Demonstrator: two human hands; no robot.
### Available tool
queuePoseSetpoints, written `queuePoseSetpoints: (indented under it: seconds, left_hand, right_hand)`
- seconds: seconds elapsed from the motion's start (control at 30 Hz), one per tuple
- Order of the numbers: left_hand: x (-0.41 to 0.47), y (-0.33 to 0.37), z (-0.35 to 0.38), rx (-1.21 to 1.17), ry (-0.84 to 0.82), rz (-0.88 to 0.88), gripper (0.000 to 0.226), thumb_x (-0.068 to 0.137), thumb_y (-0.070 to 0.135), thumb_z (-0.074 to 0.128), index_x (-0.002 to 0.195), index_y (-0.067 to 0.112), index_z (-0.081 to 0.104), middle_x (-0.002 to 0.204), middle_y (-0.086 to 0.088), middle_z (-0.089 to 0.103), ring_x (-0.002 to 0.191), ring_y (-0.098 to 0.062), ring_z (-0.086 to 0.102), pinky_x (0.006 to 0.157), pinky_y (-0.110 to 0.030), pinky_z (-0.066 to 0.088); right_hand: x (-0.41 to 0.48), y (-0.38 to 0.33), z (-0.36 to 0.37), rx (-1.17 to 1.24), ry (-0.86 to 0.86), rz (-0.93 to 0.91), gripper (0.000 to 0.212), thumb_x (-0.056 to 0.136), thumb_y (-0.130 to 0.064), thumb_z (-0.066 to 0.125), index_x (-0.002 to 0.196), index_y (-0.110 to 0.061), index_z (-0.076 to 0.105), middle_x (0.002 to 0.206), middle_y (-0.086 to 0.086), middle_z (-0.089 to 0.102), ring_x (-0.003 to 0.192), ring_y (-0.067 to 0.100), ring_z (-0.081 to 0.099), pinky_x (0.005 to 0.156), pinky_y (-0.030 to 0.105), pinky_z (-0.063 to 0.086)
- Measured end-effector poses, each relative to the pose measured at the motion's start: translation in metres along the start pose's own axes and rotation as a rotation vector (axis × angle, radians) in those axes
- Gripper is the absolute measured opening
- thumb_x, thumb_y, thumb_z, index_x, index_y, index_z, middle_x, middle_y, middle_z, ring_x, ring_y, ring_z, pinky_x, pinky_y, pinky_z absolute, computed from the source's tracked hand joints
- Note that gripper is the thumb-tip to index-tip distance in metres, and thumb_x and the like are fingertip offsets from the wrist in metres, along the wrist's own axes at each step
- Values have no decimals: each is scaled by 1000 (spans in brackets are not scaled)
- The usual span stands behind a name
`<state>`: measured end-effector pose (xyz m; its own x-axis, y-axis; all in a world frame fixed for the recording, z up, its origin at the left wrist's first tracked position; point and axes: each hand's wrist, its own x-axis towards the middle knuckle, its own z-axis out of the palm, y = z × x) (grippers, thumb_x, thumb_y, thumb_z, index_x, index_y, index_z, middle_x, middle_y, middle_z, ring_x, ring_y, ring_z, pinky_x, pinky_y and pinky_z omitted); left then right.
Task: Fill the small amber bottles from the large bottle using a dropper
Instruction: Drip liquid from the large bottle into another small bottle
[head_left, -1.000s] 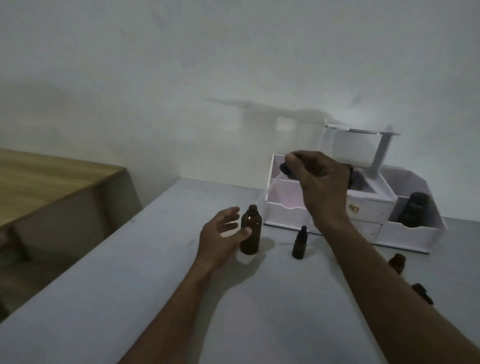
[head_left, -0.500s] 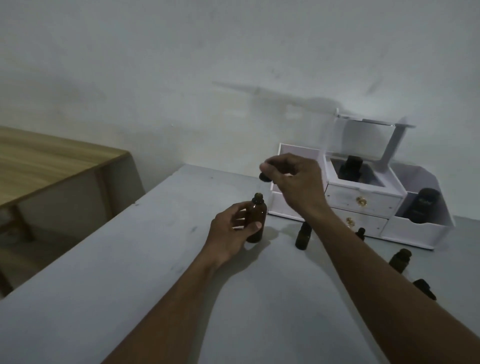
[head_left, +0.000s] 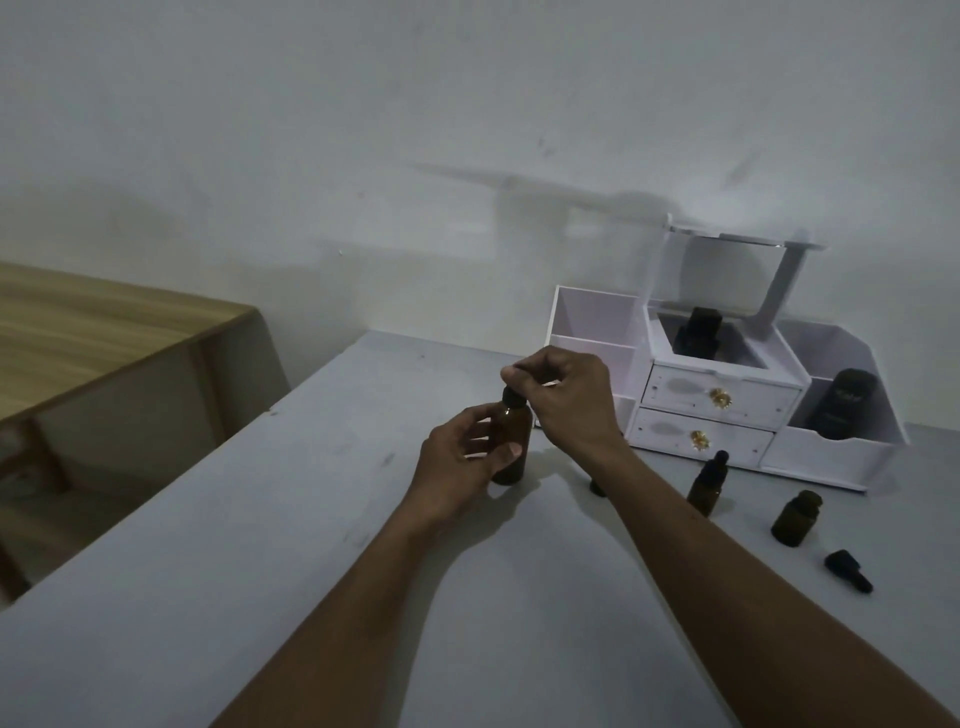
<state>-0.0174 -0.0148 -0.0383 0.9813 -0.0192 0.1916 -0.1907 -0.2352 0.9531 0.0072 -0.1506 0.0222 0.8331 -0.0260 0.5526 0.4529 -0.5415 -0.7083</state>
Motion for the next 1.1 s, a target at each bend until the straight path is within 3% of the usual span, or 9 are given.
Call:
queuePoseSetpoints:
  seconds: [0.1, 0.3, 0.6, 0.67, 0.77, 0.87, 0.97, 1.1]
  left_hand:
    - [0, 0, -1, 12, -4, 7, 54, 81, 28, 75, 131, 25, 54, 129, 0, 62, 108, -15, 62, 88, -26, 48]
    - [0, 1, 0, 31, -7, -2, 54, 81, 29, 75, 130, 27, 53, 129, 2, 62, 101, -10, 59, 86, -23, 47]
    - [-3, 3, 0, 45, 9, -29, 58, 80, 24, 77, 132, 30, 51, 133, 1, 59, 118, -19, 58, 101, -36, 45]
    - [-6, 6, 4, 79, 72, 2, 65, 77, 26, 79, 134, 31, 49, 135, 3, 57, 121, -19, 56, 103, -40, 45]
    - [-16, 16, 10, 97, 291, 119, 67, 76, 29, 79, 135, 32, 47, 133, 7, 56, 116, -11, 54, 97, -36, 50]
    - [-32, 31, 19, 86, 448, 288, 53, 79, 25, 77, 127, 31, 53, 115, 16, 60, 101, 2, 56, 84, -20, 49]
    - [-53, 57, 44, -15, 358, 384, 33, 81, 16, 74, 110, 26, 63, 92, 15, 66, 86, -2, 63, 70, -9, 48]
    - [-73, 75, 94, -82, -22, 265, 18, 85, 20, 70, 96, 33, 65, 87, 19, 67, 87, 5, 64, 69, -8, 49]
  right_hand:
    - [2, -3, 1, -22, 15, -4, 10, 85, -22, 75, 85, -13, 77, 73, -8, 69, 66, 0, 64, 64, 2, 43]
    - [0, -5, 1, -28, 30, -19, 12, 85, -22, 75, 89, -11, 78, 82, 1, 75, 68, 3, 66, 68, 5, 46]
    - [15, -36, -28, 66, 82, -95, 16, 88, -29, 72, 95, -16, 75, 77, -8, 74, 71, -2, 70, 71, 6, 51]
    - [23, -47, -42, 78, 121, -113, 19, 88, -32, 71, 97, -16, 75, 79, -9, 74, 73, -3, 70, 73, 7, 52]
    - [31, -61, -70, 121, 190, -151, 18, 88, -30, 71, 99, -15, 73, 79, -11, 73, 73, -4, 70, 74, 9, 53]
    - [30, -68, -101, 186, 260, -164, 14, 88, -27, 71, 95, -15, 73, 80, -6, 75, 75, 5, 73, 79, 31, 60]
    - [21, -62, -137, 204, 322, -159, 11, 89, -26, 71, 95, -17, 72, 81, -5, 76, 77, 7, 74, 81, 36, 60]
    - [-3, -38, -179, 152, 431, -134, 11, 90, -23, 70, 98, -16, 71, 85, -4, 75, 77, 7, 73, 78, 29, 60]
